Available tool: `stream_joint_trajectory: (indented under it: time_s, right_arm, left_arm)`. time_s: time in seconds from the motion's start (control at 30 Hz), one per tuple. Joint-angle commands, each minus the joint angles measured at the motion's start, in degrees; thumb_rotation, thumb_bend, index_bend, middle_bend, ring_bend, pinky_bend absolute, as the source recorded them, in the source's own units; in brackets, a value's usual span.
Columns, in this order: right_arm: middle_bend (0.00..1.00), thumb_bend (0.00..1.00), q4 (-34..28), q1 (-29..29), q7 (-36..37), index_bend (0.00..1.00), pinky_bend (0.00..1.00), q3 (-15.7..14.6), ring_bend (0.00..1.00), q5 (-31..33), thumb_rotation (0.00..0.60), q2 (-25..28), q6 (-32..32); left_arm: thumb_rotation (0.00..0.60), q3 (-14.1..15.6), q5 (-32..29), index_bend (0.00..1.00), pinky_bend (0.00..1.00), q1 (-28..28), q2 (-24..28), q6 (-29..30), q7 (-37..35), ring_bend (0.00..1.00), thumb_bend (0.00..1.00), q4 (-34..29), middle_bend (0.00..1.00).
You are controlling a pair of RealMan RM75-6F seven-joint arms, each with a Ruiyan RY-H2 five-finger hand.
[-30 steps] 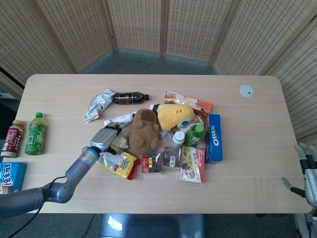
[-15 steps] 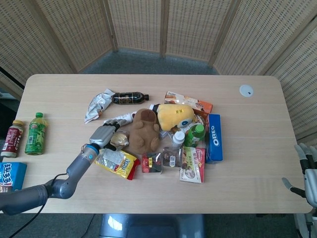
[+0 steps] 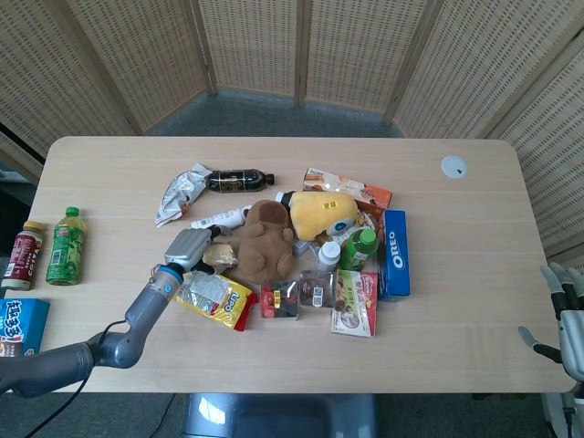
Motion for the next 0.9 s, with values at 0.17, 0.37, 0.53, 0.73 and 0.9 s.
stream_joint_trajectory:
  time_s: [0.17,0.37,0.53,0.73,0.9]
  right_arm:
    - [0.02,0.2,-0.01,0.05,0.11,0.0,0.0,0.03,0.0,-0.07,0.581,-0.04,-0.09]
    - [0.02,0.2,0.13,0.43,0.14,0.0,0.0,0.15,0.0,-0.26,0.584,-0.23,-0.48]
    - [0.02,0.2,0.37,0.99,0.35,0.0,0.0,0.24,0.0,-0.63,0.587,-0.59,-1.0]
    - [0.02,0.2,0.98,1.68,0.94,0.0,0.0,0.19,0.0,-1.3,0.589,-1.42,-1.57]
    - [0.02,0.2,1.46,1.97,1.31,0.0,0.0,0.02,0.0,-1.83,0.586,-2.12,-1.68]
  left_arm:
    - [0.6,-0.35,0.79,0.33,0.47,0.57,1.01,0.95,-0.8,0.59,0.3,-1.09,0.41]
    - [0.6,-0.41,2.88,0.34,0.48,1.84,5.06,3.0,-1.15,0.61,0.29,-5.63,0.45]
    - [0.6,-1.49,4.67,0.34,0.48,3.68,11.21,6.18,-2.03,0.61,0.29,-13.07,0.45]
    - [0.6,-4.07,5.86,0.34,0.48,5.44,19.73,9.96,-2.44,0.61,0.29,-23.38,0.45]
    - [0.6,-7.11,5.63,0.34,0.48,6.23,26.61,12.61,-2.19,0.61,0.29,-30.99,0.45]
